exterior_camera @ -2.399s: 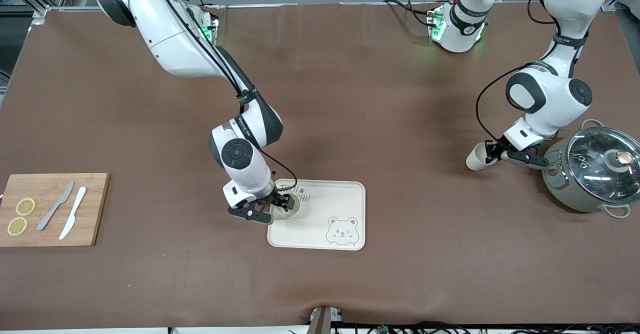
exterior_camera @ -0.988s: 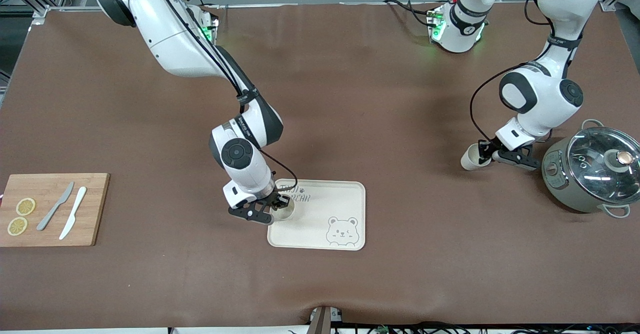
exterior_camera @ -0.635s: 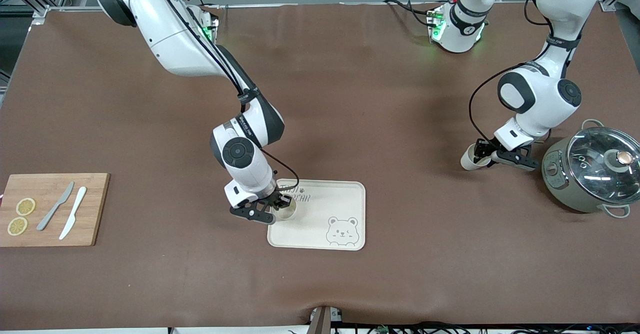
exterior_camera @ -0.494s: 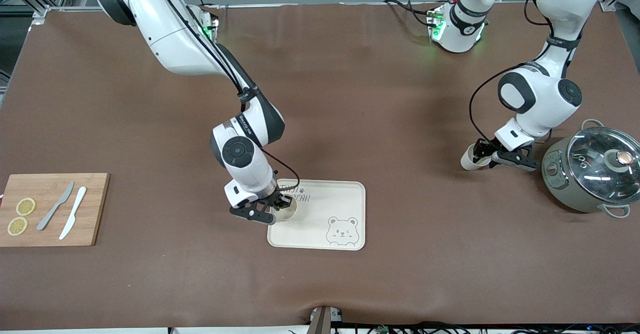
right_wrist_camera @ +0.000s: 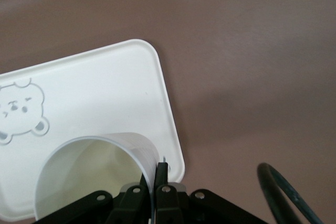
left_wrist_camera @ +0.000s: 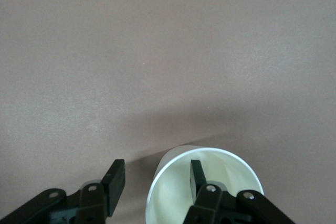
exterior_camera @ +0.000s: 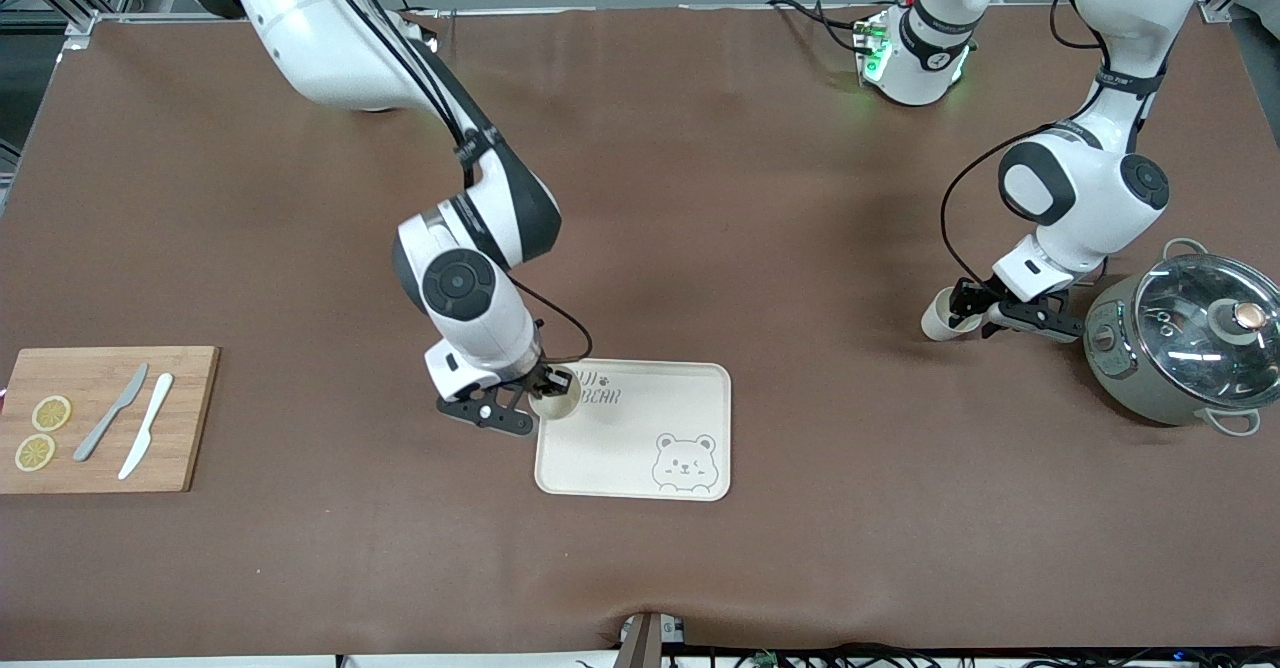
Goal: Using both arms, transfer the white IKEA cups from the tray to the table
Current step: 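Lift the cup with the right gripper toward the cutting board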
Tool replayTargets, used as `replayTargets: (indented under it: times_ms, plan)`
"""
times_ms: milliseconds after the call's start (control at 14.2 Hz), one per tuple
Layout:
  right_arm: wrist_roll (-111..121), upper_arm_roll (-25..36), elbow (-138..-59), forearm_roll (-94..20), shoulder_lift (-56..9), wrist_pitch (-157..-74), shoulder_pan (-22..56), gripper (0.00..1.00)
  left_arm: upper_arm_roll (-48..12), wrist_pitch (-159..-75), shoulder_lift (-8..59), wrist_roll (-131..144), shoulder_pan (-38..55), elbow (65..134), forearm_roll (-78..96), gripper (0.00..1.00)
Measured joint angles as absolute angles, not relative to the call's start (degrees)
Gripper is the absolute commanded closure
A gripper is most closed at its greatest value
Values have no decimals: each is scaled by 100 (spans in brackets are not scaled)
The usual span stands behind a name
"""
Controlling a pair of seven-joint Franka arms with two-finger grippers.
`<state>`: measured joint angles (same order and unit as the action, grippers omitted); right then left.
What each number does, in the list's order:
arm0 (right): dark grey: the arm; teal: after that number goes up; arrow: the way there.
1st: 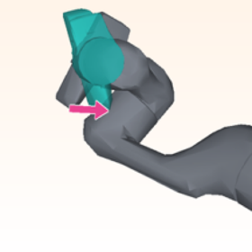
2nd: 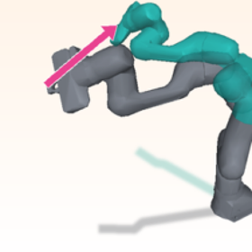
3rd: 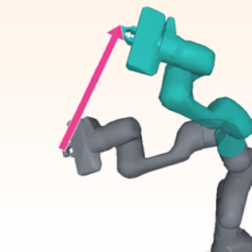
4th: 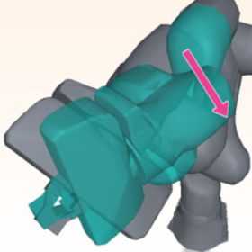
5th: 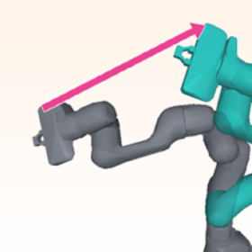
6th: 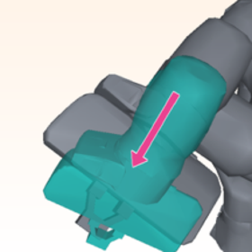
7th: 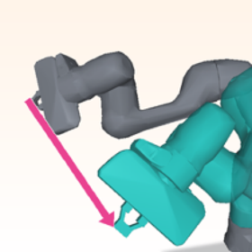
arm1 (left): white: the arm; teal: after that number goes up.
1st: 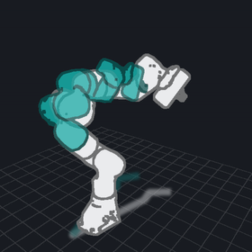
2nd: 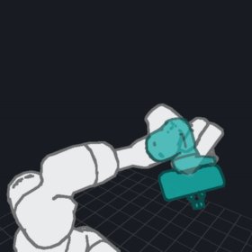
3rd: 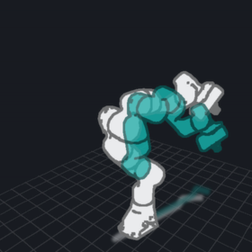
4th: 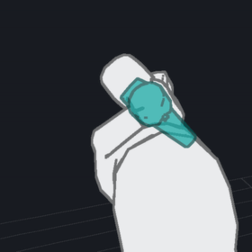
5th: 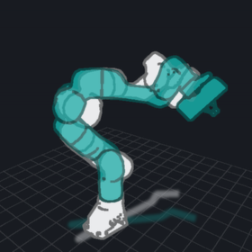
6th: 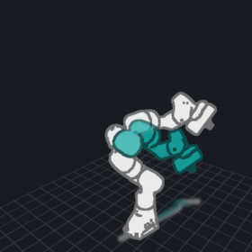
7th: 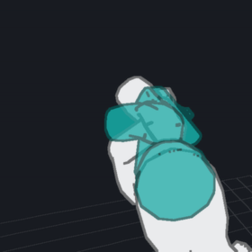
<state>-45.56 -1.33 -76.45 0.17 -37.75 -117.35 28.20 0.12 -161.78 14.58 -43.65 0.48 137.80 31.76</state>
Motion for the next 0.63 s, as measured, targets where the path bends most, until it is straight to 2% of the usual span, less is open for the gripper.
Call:
replayTargets:
  times_ms: [353, 494, 635]
  plan:
    - [-3323, -65, -7591, -283, -2535, -9787, 2353, 100, 13, -16020, 1292, -4153, 48, 13778, 3008, 41]
    - [-2692, -48, -7655, -303, -2188, -9297, 1985, 100, 17, -15784, 1148, -3522, 37, 13773, 2317, 41]
    - [-2046, -28, -7907, -304, -1931, -9190, 1627, 100, 18, -15403, 923, -2787, -9, 13724, 1540, 40]
